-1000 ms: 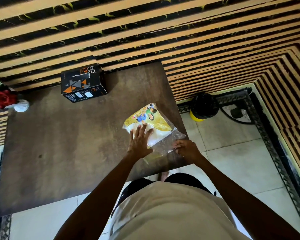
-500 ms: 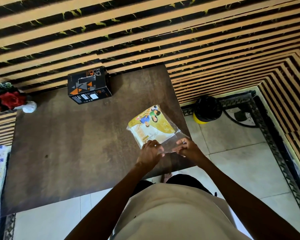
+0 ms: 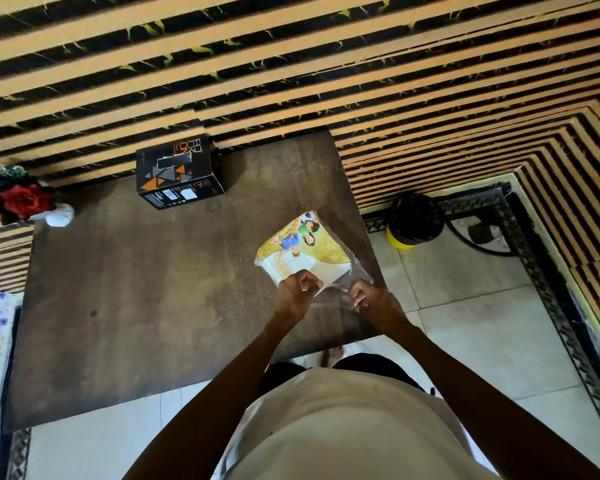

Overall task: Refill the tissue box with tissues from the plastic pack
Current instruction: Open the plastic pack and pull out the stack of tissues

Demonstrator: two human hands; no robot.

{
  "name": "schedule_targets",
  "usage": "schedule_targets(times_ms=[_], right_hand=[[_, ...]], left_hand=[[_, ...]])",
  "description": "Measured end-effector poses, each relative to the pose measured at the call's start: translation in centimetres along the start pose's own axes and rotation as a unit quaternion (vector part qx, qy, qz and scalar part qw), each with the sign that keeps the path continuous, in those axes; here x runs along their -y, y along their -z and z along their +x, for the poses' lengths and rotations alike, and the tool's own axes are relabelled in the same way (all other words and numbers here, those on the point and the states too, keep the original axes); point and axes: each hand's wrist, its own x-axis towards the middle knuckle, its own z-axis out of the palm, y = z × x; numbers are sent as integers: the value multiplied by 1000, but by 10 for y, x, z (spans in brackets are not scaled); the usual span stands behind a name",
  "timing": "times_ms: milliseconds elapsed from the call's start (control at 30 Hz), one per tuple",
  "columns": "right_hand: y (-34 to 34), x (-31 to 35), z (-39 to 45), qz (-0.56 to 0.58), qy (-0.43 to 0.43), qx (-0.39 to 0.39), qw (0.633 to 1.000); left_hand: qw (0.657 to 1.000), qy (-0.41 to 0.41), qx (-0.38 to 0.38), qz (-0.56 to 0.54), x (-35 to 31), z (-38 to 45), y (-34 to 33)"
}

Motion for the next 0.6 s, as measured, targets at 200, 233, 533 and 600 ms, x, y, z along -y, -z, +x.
schedule_targets(times_ms=[200,233,533,600], right_hand=[[2,21,-7,-18,31,-65,997],[3,26,-6,-24,56,-48,997],[-18,64,35,349,-214,28,912],[-33,54,55,488,-262,-2,833]], left_hand=[[998,17,-52,-8,-6,4,-4],[998,17,-61,-8,-9,3,-4],[994,16,-86,-73,-23,-10,-4],[991,14,-79,-103,-22,-12,-4]])
